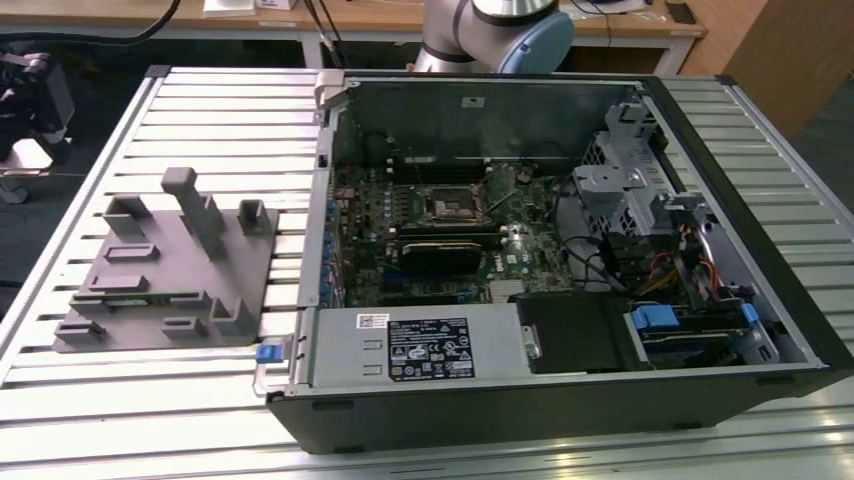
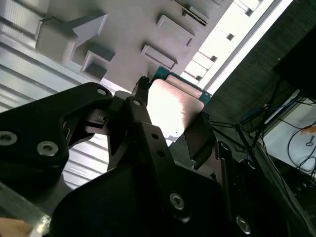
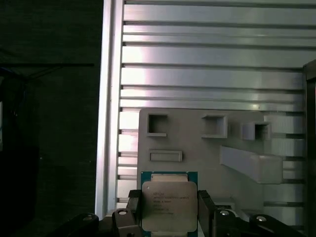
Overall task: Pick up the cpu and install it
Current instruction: 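Pick up the cpu and move it towards the insertion slot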
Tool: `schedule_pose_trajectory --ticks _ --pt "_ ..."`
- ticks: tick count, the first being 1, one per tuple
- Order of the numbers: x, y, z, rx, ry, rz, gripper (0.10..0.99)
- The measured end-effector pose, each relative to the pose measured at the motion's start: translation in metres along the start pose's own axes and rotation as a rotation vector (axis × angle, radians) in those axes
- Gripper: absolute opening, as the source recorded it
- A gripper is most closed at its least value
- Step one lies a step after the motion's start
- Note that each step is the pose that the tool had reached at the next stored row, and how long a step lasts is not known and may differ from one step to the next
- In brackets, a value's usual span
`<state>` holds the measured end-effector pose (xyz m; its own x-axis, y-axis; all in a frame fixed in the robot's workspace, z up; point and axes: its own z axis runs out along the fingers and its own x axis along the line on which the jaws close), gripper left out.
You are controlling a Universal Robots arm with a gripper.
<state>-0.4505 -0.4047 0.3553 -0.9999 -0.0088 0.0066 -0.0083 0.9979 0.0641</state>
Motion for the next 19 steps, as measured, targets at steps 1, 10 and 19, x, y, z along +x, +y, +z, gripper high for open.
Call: schedule_pose_trajectory --ticks 1,10,19 --pt "0.0000 0.0002 -0.0017 0.000 0.0001 0.000 0.541" --pt "0.0001 0.0022 -0.0132 0.000 0.0001 0.000 0.541" --pt "0.0001 0.0034 -0.0234 0.000 0.0001 0.000 0.541"
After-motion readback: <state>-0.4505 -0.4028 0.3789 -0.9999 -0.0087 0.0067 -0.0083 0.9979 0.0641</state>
